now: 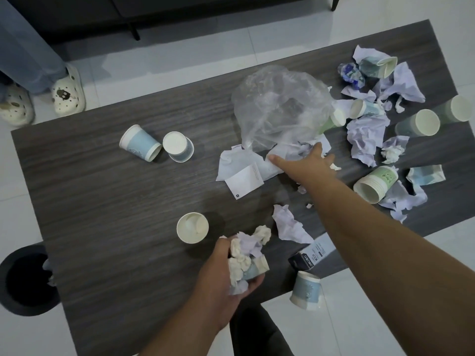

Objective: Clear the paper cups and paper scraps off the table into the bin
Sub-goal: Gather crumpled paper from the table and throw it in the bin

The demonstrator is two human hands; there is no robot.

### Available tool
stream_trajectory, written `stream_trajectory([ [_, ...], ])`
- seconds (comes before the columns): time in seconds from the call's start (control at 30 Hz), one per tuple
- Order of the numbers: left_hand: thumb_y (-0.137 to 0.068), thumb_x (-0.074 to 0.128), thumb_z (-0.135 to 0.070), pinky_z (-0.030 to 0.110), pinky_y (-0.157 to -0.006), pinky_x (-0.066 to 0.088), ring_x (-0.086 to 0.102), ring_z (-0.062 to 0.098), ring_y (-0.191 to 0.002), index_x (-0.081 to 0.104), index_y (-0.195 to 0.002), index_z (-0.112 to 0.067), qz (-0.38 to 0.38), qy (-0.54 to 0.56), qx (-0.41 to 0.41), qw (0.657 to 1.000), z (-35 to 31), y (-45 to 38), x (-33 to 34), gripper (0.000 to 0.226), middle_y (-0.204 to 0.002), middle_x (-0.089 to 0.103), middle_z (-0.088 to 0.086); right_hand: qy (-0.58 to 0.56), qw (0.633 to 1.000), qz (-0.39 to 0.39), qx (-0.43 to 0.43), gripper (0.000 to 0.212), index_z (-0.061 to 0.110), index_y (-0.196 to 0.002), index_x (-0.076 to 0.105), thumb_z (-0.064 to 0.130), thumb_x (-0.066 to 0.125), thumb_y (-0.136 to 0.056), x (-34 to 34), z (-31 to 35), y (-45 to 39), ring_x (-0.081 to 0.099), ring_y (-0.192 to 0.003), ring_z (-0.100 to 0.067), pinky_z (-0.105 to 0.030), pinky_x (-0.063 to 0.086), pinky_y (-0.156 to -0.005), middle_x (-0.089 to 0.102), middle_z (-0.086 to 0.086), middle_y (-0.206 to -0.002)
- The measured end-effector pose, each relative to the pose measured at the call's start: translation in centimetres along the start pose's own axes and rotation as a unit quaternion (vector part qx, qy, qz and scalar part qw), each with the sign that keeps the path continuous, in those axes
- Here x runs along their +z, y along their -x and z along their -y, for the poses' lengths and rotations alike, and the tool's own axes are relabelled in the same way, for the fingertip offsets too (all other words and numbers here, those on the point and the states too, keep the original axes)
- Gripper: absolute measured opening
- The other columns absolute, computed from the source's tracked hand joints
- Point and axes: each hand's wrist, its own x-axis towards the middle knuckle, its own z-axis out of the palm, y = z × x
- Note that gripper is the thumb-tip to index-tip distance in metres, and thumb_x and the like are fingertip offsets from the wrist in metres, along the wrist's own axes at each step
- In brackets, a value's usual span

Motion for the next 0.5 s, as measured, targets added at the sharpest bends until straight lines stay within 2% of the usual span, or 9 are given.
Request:
stream_trajectory([
  [0.07,-0.104,0.061,-0.041,0.048,-0.098,0.058,0.083,0.025,-0.083,0.075,-0.123,-0.007,-0.002,0.012,-0.007,1.000,0.3,0.0,-0.3,0.041,-0.117,0.082,0.018,0.040,0.998,-0.040,-0.018,0.145,0.028,-0.167,0.011,0.096,0.067,-0.052,0.9,-0.1,0.0,0.013,-0.159,-0.044,-0.063,0.025,-0.123,0.012,-0.019,-0.172],
  [0.13,-0.104,0.063,-0.040,0.045,-0.085,0.063,0.083,0.025,-0.081,0.075,-0.119,-0.007,-0.009,0.022,-0.012,1.000,0.3,-0.2,-0.8,0.038,-0.112,0.083,0.018,0.037,0.993,-0.102,-0.050,0.118,0.026,-0.158,0.031,0.088,0.065,-0.063,1.5,-0.6,0.3,0.032,-0.147,-0.044,-0.060,0.036,-0.114,0.033,-0.018,-0.159],
  [0.2,-0.103,0.064,-0.040,0.043,-0.079,0.065,0.084,0.026,-0.080,0.074,-0.118,-0.007,-0.015,0.035,-0.016,0.999,0.2,-0.4,-1.2,0.037,-0.108,0.084,0.017,0.002,0.988,-0.133,-0.083,0.084,0.022,-0.147,0.046,0.069,0.064,-0.079,1.7,-1.1,0.4,0.046,-0.131,-0.044,-0.055,0.043,-0.107,0.044,-0.017,-0.143],
  [0.27,-0.103,0.066,-0.039,0.044,-0.081,0.065,0.084,0.027,-0.080,0.074,-0.119,-0.006,-0.017,0.056,-0.021,0.998,0.0,-0.7,-1.4,0.038,-0.107,0.084,0.017,-0.062,0.986,-0.110,-0.108,0.061,0.016,-0.142,0.052,0.046,0.062,-0.090,1.4,-1.3,0.4,0.056,-0.117,-0.041,-0.046,0.048,-0.103,0.052,-0.018,-0.134],
  [0.37,-0.103,0.066,-0.039,0.045,-0.074,0.067,0.084,0.028,-0.079,0.073,-0.119,-0.008,-0.013,0.078,-0.029,0.996,-0.5,-0.9,-1.2,0.036,-0.106,0.084,0.017,-0.130,0.982,-0.084,-0.106,0.043,0.009,-0.130,0.063,0.033,0.059,-0.094,0.0,-1.4,0.7,0.064,-0.105,-0.033,-0.034,0.048,-0.087,0.068,-0.012,-0.115],
  [0.43,-0.103,0.066,-0.040,0.042,-0.071,0.067,0.084,0.028,-0.076,0.073,-0.117,-0.008,-0.005,0.091,-0.030,0.995,-0.7,-1.2,-1.0,0.035,-0.102,0.084,0.016,-0.158,0.979,-0.085,-0.092,0.039,0.006,-0.124,0.065,0.033,0.059,-0.097,-1.3,-1.3,0.9,0.065,-0.107,-0.035,-0.038,0.050,-0.086,0.065,-0.009,-0.107],
  [0.5,-0.103,0.065,-0.039,0.041,-0.072,0.067,0.083,0.028,-0.076,0.074,-0.116,-0.007,0.009,0.093,-0.028,0.995,-0.8,-1.2,-0.7,0.037,-0.102,0.084,0.016,-0.209,0.972,-0.077,-0.073,0.044,0.007,-0.133,0.062,0.032,0.057,-0.097,-2.9,-1.4,1.6,0.065,-0.102,-0.033,-0.050,0.059,-0.090,0.060,-0.007,-0.106],
])
